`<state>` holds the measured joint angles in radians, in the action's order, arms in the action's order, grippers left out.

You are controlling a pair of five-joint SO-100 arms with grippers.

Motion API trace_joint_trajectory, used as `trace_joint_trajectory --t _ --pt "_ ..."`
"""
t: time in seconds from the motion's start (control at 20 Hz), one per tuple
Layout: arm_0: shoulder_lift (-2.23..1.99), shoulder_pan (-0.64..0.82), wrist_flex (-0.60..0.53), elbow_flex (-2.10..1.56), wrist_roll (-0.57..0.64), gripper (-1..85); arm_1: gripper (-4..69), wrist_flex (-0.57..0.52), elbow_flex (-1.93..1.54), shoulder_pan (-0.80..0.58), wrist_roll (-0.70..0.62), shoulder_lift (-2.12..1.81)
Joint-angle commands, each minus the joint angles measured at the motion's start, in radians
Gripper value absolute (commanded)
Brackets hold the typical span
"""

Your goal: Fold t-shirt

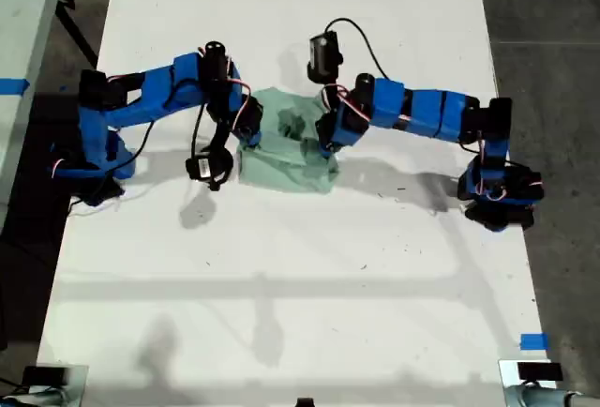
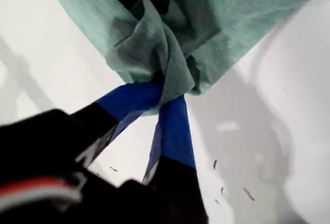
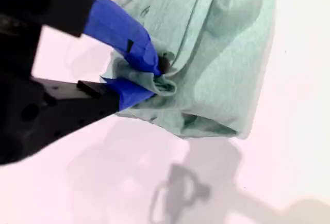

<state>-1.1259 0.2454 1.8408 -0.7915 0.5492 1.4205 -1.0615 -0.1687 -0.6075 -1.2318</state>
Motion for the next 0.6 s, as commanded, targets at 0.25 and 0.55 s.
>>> trace_joint_trajectory --t 0.25,0.55 --pt "0.057 0.130 -0.041 0.023 0.043 1.6 -1.1 -0.086 0.075 -0.147 -0.066 -0.002" --pt "-0.196 0.356 -0.078 0.031 0.086 33.0 34.6 0.002 0.173 -0.354 -0.152 -0.092"
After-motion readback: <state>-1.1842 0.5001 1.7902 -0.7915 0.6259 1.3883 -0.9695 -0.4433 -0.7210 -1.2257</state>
